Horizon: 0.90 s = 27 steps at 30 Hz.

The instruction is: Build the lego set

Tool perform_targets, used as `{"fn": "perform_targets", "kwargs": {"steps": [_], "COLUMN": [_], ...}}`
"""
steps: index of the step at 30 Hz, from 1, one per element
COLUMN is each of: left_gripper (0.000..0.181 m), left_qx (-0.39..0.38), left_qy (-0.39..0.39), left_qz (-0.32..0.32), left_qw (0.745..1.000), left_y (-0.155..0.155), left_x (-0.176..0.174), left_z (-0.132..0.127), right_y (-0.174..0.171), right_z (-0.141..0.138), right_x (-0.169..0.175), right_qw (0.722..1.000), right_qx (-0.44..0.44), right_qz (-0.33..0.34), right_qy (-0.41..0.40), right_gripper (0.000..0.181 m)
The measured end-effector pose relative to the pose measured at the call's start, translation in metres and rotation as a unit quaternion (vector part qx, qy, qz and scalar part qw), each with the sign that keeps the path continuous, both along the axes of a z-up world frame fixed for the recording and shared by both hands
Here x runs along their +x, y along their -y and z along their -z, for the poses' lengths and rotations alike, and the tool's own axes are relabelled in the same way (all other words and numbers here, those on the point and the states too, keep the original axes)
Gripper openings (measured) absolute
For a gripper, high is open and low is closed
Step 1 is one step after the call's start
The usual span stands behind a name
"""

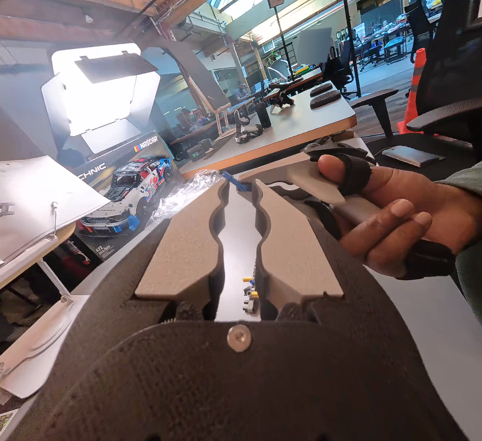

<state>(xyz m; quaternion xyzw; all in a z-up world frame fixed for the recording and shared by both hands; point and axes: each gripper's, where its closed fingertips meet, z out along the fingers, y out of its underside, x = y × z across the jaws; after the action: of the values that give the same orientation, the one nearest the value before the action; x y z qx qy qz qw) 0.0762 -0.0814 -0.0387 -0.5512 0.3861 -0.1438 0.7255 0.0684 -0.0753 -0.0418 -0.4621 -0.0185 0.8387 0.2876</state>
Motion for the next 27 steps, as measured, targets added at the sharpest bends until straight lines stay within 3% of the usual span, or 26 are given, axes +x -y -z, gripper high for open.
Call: {"fn": "perform_targets", "kwargs": {"steps": [9,17,24,27], "left_gripper": [0.007,0.002,0.002,0.002], "left_qx": [0.036,0.027,-0.006,-0.026], "left_qy": [-0.019,-0.007,0.027,0.035], "left_qz": [-0.017,0.024,0.063,0.086], "left_qw": [0.999,0.999,0.998,0.995], "left_y": [0.002,0.011,0.013,0.015], "left_x": [-0.004,-0.008,-0.018,-0.022], "left_z": [-0.004,-0.010,-0.014,-0.014], "right_y": [0.006,0.015,0.017,0.017], "right_z": [-0.010,-0.017,-0.021,-0.023], "right_x": [-0.005,-0.008,-0.004,0.007], "right_qw": [0.999,0.981,0.946,0.894], "right_qx": [0.044,0.175,0.287,0.395], "right_qz": [0.017,0.030,0.041,0.056], "right_qy": [0.002,0.072,0.145,0.206], "right_gripper": [0.003,0.003,0.006,0.009]}}
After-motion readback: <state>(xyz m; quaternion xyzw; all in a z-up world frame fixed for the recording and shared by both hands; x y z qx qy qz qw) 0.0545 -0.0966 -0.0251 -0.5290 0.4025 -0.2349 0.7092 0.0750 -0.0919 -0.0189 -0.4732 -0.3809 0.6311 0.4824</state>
